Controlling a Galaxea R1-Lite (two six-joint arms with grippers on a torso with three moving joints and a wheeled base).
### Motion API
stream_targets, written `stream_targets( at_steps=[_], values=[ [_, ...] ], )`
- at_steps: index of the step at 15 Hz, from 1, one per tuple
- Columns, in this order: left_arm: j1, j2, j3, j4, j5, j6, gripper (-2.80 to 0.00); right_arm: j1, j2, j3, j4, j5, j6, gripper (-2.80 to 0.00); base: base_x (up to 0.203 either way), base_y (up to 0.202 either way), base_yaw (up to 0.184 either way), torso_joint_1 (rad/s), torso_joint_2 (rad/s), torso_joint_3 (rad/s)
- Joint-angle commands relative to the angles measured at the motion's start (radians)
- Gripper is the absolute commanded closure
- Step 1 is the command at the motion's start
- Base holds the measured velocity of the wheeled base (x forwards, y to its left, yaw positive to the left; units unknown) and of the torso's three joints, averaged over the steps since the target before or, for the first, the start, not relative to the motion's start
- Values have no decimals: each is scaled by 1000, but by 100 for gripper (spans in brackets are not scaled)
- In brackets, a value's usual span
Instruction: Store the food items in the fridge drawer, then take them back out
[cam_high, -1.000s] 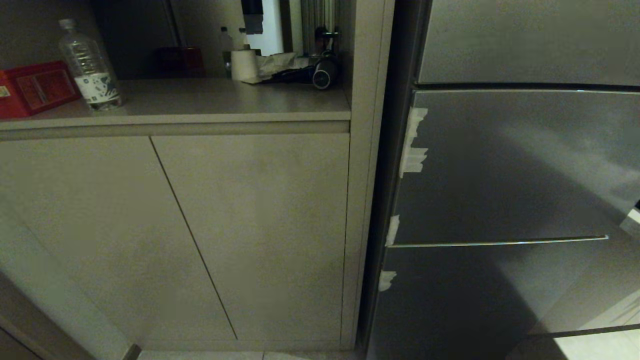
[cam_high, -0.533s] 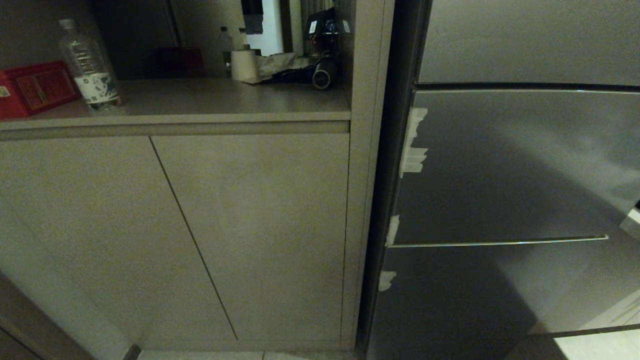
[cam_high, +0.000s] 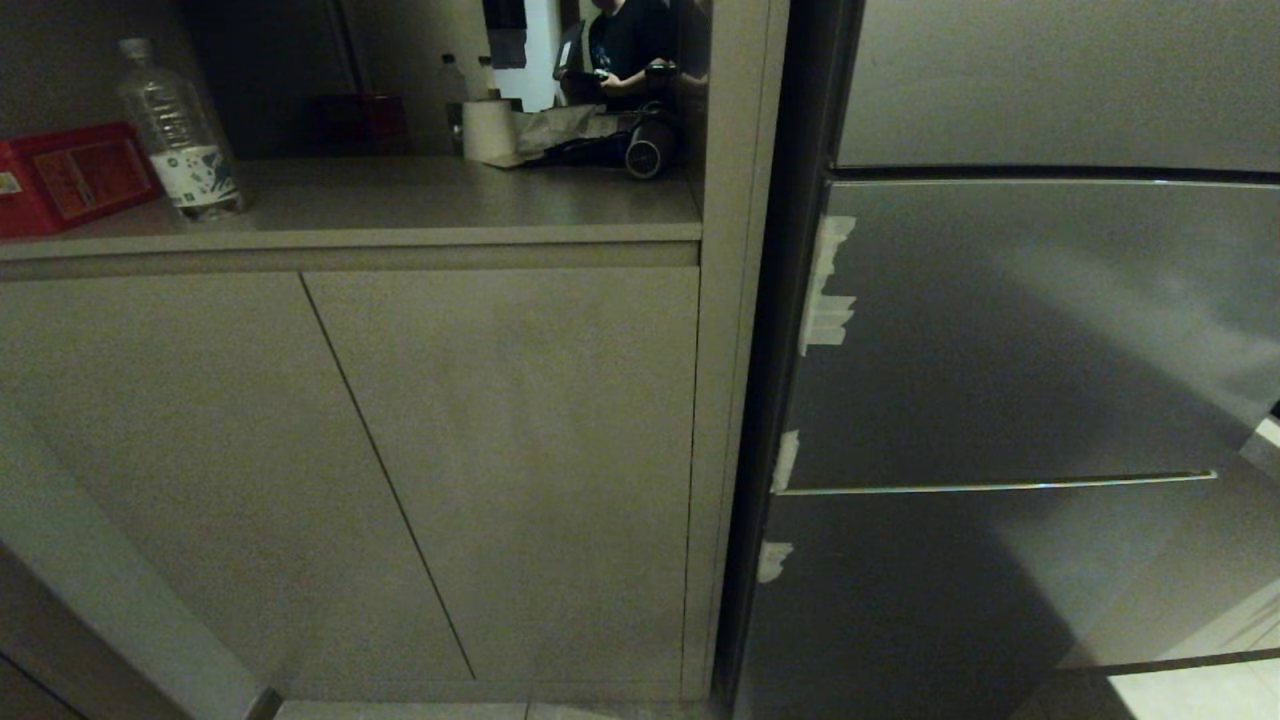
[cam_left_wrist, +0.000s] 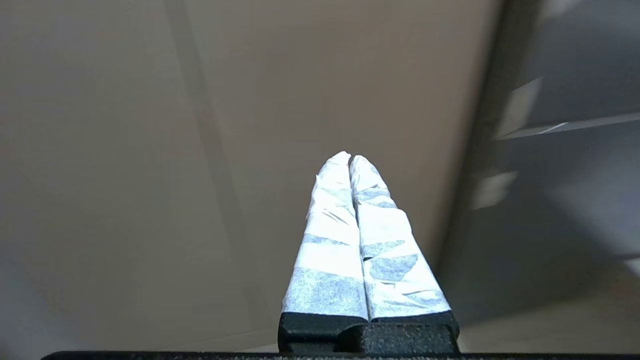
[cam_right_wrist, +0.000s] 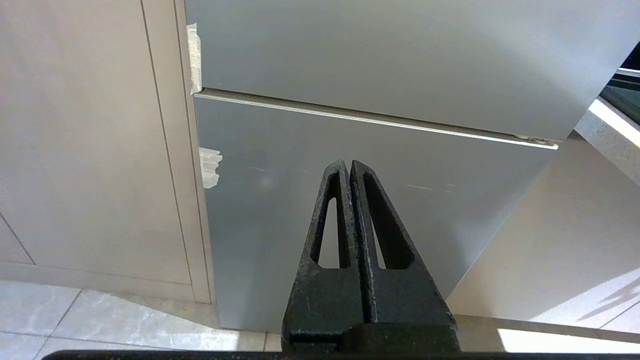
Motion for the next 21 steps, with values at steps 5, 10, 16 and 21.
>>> stream_targets(
  at_steps=[5, 10, 16, 21],
  values=[
    [-105, 680, -184, -138, -210, -116, 0, 0, 0, 31, 0, -5, 10, 0, 0, 0, 0, 0, 0, 0],
    [-122, 1068, -265, -415, -210, -123, 0, 0, 1, 31, 0, 0, 27, 0, 0, 0, 0, 0, 0, 0],
    [-126, 1404, -476, -578, -95, -122, 0, 0, 1, 31, 0, -6, 38, 0, 0, 0, 0, 0, 0, 0],
    [-190, 1658, -572, -772, 50, -122, 0, 0, 1, 31, 0, -6, 44, 0, 0, 0, 0, 0, 0, 0]
  ],
)
